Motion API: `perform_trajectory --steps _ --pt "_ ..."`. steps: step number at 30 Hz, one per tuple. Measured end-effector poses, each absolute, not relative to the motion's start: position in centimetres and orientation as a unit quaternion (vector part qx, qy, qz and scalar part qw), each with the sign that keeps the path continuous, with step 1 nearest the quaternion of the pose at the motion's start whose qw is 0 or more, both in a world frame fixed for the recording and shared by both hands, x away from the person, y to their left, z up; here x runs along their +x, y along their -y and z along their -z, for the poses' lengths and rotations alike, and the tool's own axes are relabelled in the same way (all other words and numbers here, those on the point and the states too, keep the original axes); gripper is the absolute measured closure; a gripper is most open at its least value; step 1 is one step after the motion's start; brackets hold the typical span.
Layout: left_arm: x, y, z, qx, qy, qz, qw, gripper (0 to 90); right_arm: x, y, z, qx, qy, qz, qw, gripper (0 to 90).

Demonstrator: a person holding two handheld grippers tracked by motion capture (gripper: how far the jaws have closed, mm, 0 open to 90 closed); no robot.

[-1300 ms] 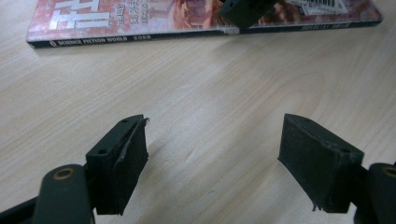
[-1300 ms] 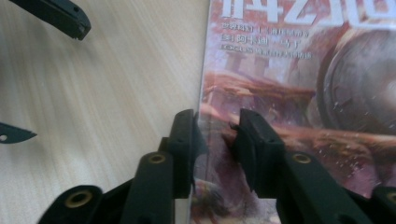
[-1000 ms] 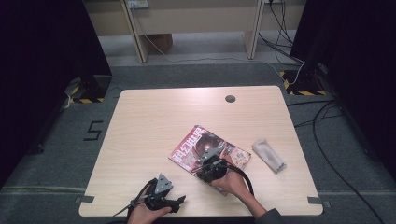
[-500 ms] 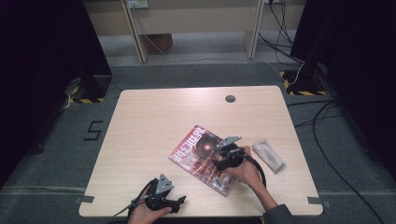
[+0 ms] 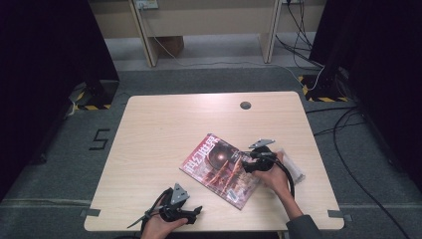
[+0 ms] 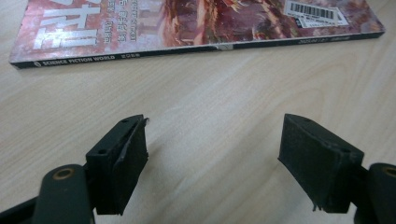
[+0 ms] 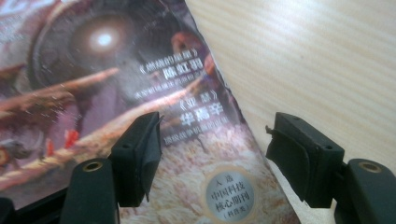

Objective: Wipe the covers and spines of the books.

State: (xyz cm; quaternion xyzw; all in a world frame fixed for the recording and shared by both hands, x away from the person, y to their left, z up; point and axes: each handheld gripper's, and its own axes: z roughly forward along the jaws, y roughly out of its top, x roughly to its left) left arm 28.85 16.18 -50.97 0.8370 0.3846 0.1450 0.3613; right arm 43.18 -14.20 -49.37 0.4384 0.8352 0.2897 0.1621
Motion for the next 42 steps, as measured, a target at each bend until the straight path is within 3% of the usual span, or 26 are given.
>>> perform_trajectory --steps 12,23,32,42 --pt "31.5 -13.7 50.8 0.825 -0.386 -0.16 0.379 30.5 42.3 15.1 49.9 0.442 -0.831 -0.314 0.125 31.7" --pt "32.2 -12.9 51.1 0.835 -0.382 -0.174 0.356 36.9 39.6 15.3 50.1 0.425 -0.839 -0.318 0.118 29.2" --pt "33.1 -12.9 50.8 0.84 -0.383 -0.176 0.341 32.2 38.4 15.5 50.3 0.443 -0.824 -0.328 0.133 28.4" --pt "34.9 -13.3 50.5 0.835 -0.401 -0.208 0.313 34.9 36.0 15.6 50.3 0.436 -0.828 -0.325 0.133 26.7"
